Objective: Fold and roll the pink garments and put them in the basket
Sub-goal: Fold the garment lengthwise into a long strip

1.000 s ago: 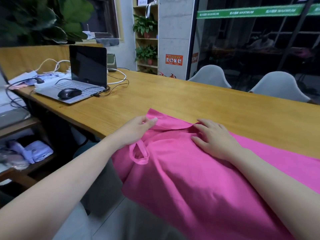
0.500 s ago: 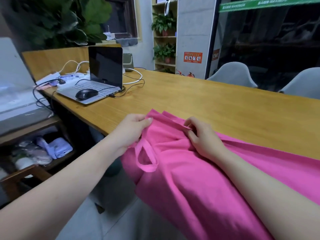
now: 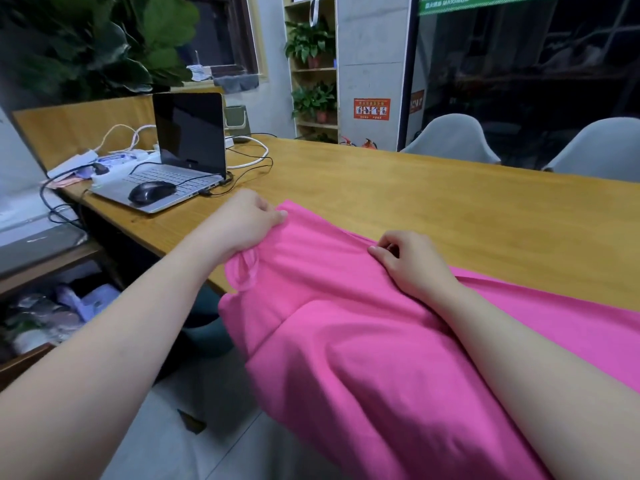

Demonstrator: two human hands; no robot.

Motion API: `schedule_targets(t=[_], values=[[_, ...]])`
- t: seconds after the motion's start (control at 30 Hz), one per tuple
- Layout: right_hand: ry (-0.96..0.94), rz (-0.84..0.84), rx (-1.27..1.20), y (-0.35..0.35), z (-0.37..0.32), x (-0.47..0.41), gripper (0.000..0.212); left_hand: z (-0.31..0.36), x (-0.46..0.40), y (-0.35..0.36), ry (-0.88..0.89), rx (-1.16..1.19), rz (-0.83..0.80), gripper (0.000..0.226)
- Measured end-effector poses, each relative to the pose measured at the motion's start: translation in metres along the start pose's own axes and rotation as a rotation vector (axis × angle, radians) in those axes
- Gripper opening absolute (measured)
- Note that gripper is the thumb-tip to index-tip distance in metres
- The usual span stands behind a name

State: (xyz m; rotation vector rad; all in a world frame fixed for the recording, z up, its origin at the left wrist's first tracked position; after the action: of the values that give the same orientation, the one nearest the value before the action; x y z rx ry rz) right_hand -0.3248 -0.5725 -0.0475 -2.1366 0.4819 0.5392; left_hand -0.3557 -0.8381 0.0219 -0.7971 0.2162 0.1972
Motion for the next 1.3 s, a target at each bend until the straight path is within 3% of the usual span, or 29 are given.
schedule_targets(t=[0.3, 0.47, 0.73, 0.9, 1.1, 1.3], values=[[-0.003, 0.013, 0.313, -0.017, 0.01, -0.001, 0.03, -0.024, -0.031, 0.057, 0.004, -0.231, -0.053, 0.04], [0.005, -0.018, 0.398, -0.027, 0.014, -0.009, 0.032, -0.02, -0.009, 0.065, 0.329, -0.485, 0.229, 0.031], [0.005, 0.0, 0.471, -0.018, 0.025, -0.012, 0.033, 0.011, -0.029, 0.051, 0.384, -0.357, 0.237, 0.031], [-0.005, 0.022, 0.505, -0.022, 0.025, -0.012, 0.03, -0.006, -0.04, 0.083, 0.299, -0.34, 0.133, 0.03], [0.002, 0.026, 0.54, -0.033, 0.029, -0.015, 0.036, -0.009, -0.036, 0.091, 0.39, -0.452, 0.228, 0.015], [0.034, 0.01, 0.571, -0.041, 0.03, -0.011, 0.037, -0.003, -0.03, 0.088, 0.408, -0.299, 0.226, 0.012]])
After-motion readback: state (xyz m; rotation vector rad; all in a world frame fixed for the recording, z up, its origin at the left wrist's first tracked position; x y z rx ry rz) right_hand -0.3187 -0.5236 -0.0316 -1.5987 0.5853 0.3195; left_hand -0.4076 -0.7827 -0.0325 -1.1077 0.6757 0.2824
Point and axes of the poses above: each hand's wrist, its own x-axis away from the middle knuckle, its own y-axis out of the palm, z = x × y, the point moved 9 cm from there along -x, towards the middle knuckle, and after that the axes turned 13 degrees about z, right-handed, at the moved point
